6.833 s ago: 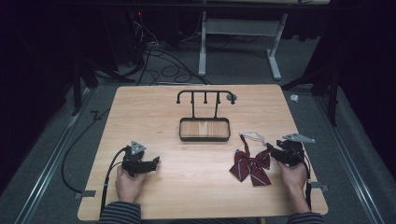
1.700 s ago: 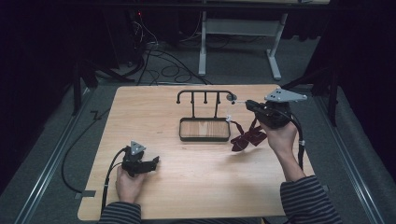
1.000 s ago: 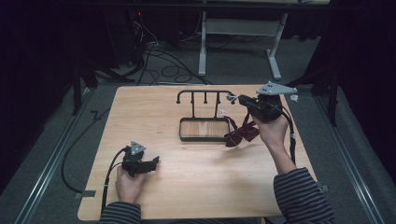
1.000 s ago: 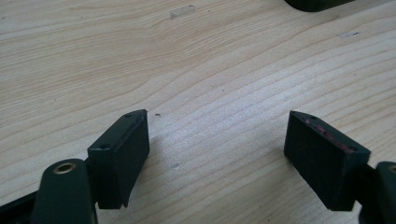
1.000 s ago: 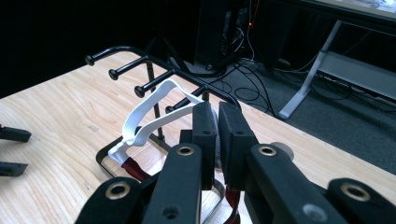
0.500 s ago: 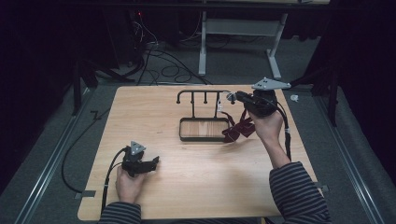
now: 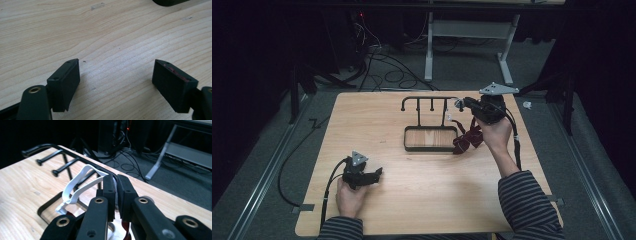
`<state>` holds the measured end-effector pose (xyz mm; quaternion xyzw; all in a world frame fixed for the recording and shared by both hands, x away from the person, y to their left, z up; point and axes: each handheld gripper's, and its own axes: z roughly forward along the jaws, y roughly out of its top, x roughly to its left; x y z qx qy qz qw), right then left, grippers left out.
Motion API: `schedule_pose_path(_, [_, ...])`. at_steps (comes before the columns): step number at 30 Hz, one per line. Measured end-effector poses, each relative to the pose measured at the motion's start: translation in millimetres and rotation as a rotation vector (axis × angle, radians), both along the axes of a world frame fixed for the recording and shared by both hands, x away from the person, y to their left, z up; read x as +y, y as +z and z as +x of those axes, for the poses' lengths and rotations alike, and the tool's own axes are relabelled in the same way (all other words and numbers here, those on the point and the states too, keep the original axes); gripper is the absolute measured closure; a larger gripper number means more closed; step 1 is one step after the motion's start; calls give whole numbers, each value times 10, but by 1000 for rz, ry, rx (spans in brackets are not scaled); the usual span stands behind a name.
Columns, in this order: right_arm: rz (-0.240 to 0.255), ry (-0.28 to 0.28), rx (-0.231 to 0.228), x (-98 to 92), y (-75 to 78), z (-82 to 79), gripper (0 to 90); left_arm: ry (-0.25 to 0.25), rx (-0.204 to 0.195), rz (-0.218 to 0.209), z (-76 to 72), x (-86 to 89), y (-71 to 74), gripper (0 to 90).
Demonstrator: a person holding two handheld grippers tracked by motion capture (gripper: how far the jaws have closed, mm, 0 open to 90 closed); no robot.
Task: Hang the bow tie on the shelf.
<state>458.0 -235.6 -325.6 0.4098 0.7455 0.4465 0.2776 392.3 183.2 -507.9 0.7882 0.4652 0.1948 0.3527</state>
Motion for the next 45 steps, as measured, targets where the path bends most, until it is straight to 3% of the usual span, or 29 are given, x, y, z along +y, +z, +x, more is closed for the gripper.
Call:
schedule_pose_path(4, [-17,32,-29,84,38,-62,877,1,0,0,1,0,0,227])
schedule_pose_path(12, [-27,38,-24,179,44,-30,876,1,0,0,1,0,0,227])
schedule_pose_path(23, [-14,-5,-36,3,96,-53,876,0,1,1,1,1,1,227])
schedule_pose_path(45, [-43,-84,30,-15,-153,197,874,0,0,2,1,0,1,228])
